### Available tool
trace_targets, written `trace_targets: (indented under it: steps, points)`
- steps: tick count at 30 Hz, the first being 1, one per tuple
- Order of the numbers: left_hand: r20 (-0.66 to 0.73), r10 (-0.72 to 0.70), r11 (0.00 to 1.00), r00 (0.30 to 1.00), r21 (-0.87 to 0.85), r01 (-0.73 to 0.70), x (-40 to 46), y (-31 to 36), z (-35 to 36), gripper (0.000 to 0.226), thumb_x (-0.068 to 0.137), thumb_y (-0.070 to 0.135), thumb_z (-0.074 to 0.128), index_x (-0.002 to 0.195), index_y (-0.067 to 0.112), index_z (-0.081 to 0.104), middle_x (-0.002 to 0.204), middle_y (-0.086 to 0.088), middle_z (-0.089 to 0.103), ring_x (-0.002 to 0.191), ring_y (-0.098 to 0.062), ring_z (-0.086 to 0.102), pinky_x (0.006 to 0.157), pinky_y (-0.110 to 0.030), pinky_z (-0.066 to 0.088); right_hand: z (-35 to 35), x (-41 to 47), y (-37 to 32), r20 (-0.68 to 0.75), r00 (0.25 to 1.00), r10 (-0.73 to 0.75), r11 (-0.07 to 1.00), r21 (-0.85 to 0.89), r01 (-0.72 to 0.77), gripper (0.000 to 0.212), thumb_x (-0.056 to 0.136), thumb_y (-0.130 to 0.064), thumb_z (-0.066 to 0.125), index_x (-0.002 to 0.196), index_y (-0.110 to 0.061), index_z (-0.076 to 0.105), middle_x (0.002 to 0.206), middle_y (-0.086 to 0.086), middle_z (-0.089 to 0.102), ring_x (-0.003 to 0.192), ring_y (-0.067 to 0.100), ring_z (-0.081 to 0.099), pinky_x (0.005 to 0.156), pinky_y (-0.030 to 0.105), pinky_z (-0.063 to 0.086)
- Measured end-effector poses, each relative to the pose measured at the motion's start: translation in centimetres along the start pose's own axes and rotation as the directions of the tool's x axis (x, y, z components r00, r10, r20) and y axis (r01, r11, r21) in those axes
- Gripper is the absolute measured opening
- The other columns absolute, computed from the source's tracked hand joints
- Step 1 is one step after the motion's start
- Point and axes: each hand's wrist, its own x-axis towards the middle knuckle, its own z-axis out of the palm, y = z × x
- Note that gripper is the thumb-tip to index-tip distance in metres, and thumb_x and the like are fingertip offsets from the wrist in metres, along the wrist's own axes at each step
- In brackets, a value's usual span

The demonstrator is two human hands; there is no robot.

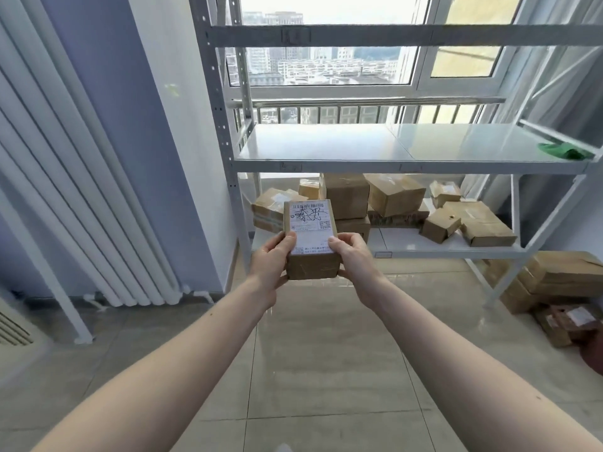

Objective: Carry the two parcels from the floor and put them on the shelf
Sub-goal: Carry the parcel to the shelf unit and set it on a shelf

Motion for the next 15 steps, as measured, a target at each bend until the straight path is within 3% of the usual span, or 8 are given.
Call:
trace_targets:
  steps: [7,13,15]
  points:
    - [0.027,0.031,0.999,0.999,0.004,-0.032,12.9,5.1,1.4,0.036,0.093,0.033,0.064,0.127,0.024,0.063,0.098,0.004,0.07,0.084,-0.015,0.065,0.067,-0.031,0.055,2.3,13.4,-3.4,-0.009,1.0,-0.008,1.0,-0.003,0.008,0.034,0.096,-0.03,0.055,0.124,-0.012,0.05,0.112,0.01,0.066,0.102,0.025,0.064,0.097,0.051,0.052]
    - [0.024,0.022,0.999,0.999,0.033,-0.023,22.4,7.6,2.7,0.033,0.094,0.035,0.061,0.125,0.027,0.064,0.102,0.001,0.071,0.082,-0.013,0.066,0.054,-0.024,0.054,3.7,22.5,-4.9,-0.003,1.0,0.016,0.999,0.028,-0.016,0.033,0.099,-0.027,0.053,0.127,-0.011,0.047,0.106,0.006,0.065,0.092,0.017,0.062,0.086,0.04,0.052]
    - [0.019,0.021,0.999,1.0,0.04,-0.022,25.5,8.2,3.3,0.031,0.094,0.036,0.06,0.123,0.026,0.065,0.103,-0.002,0.071,0.082,-0.015,0.067,0.046,-0.023,0.054,4.0,25.6,-5.3,-0.006,1.0,0.022,0.999,0.03,-0.022,0.032,0.099,-0.025,0.053,0.126,-0.009,0.047,0.102,0.004,0.064,0.091,0.016,0.062,0.091,0.042,0.052]
